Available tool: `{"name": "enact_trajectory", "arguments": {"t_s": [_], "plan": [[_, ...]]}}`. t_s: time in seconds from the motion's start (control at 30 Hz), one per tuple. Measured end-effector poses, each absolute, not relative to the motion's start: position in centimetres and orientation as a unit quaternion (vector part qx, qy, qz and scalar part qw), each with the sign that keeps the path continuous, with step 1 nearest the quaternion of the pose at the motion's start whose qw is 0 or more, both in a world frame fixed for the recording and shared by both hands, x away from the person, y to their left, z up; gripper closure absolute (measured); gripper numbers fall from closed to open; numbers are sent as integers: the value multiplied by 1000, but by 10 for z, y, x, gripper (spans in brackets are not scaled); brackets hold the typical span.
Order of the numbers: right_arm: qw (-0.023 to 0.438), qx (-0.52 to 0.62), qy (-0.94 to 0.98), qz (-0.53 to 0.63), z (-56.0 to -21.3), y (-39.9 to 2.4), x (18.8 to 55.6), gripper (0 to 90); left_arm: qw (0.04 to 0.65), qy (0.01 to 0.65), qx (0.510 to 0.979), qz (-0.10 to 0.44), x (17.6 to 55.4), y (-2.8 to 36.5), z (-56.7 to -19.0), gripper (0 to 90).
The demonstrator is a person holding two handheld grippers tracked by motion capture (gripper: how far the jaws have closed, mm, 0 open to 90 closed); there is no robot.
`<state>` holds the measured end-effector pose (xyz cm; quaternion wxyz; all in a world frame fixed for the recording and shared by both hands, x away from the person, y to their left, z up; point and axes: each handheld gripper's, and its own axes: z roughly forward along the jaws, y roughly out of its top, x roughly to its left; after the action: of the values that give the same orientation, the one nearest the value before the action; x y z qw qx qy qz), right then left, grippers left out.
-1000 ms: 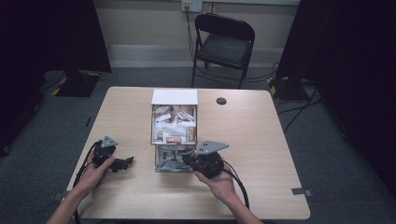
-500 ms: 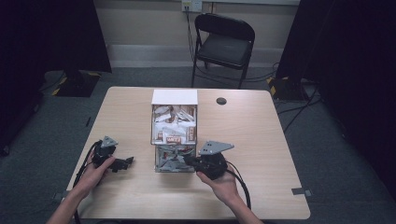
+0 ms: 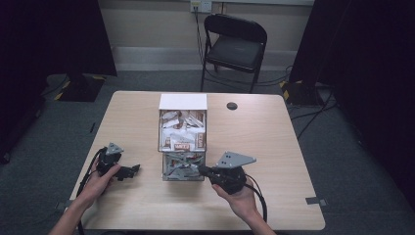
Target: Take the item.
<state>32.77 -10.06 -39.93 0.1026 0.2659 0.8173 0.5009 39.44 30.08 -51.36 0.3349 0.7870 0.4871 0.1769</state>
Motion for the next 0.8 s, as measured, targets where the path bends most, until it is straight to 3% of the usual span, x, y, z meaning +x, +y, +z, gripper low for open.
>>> {"name": "enact_trajectory", "arguments": {"t_s": [0.8], "plan": [[90,286,800,519,-389,-131,318,890,335,487,787,177,394,301,-514,0]]}}
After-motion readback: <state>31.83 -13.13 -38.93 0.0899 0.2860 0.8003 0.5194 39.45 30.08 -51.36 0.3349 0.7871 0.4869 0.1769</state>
